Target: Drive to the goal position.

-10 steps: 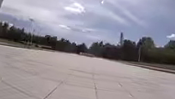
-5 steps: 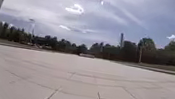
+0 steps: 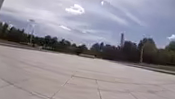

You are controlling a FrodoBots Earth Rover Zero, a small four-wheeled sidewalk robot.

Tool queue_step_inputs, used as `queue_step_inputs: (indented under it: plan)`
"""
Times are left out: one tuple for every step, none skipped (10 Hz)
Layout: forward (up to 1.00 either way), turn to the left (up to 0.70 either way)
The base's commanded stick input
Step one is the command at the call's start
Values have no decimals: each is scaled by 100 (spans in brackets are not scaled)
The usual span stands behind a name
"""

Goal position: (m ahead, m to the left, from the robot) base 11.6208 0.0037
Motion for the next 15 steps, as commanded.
queue_step_inputs:
  plan:
    - [70, 0]
    - [70, 0]
    - [70, 0]
    - [70, 0]
    - [70, 0]
    - [70, 0]
    - [70, 0]
    - [70, 0]
    - [70, 0]
    - [70, 0]
    - [70, 0]
    - [70, 0]
    - [70, 0]
    - [70, 0]
    - [70, 0]
